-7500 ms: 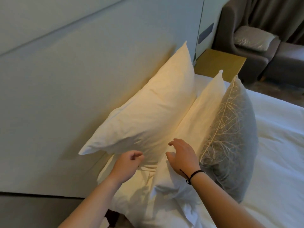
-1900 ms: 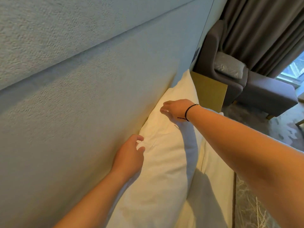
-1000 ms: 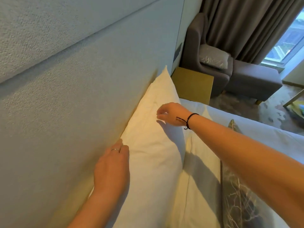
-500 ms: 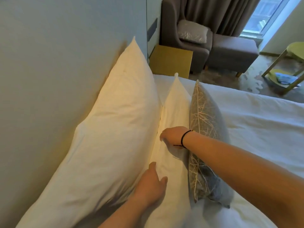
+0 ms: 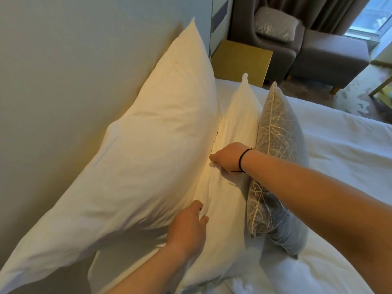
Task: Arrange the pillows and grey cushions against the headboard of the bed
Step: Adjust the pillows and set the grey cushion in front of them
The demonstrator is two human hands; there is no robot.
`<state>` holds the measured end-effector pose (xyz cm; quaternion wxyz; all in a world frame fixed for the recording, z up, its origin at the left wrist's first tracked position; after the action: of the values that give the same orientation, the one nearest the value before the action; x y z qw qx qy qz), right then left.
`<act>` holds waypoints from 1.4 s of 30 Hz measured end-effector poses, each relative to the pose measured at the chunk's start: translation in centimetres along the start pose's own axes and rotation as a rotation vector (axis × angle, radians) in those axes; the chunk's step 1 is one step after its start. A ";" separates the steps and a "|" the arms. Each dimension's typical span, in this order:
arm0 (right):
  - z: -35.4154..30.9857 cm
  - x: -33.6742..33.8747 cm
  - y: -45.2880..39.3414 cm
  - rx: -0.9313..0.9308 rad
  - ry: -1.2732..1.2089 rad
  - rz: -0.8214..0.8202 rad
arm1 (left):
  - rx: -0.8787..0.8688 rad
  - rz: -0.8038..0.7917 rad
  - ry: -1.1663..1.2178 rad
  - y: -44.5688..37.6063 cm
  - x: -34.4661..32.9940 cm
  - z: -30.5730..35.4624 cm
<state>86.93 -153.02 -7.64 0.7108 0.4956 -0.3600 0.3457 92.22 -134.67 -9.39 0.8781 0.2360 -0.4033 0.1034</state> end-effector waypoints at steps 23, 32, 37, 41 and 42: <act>11.3 8.3 5.0 -0.447 -0.207 0.241 | -0.300 0.245 0.120 1.0 7.7 7.0; 6.5 6.6 3.0 -0.550 -0.477 0.375 | -0.097 0.175 0.081 1.1 7.3 -0.7; 5.3 7.1 2.3 -0.569 -0.576 0.436 | -0.131 0.089 -0.003 1.3 7.5 -1.3; 4.9 7.1 1.7 -0.604 -0.561 0.460 | -0.125 0.003 -0.062 2.7 7.5 -2.4; 4.7 7.0 1.5 -0.617 -0.553 0.465 | -0.118 0.010 -0.073 3.1 7.8 -3.0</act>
<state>88.40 -156.13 0.13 0.6060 0.2408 -0.7231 0.2276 98.14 -130.55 -4.11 0.8745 0.1855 -0.4418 0.0749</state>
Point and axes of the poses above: each hand's wrist, its own y-axis away from the middle knuckle, its own x-axis out of the back of the hand, z = x × y, the point moved 9 cm from there along -y, towards the middle knuckle, and after that the axes turned 9 degrees about z, right-handed, at the moved point
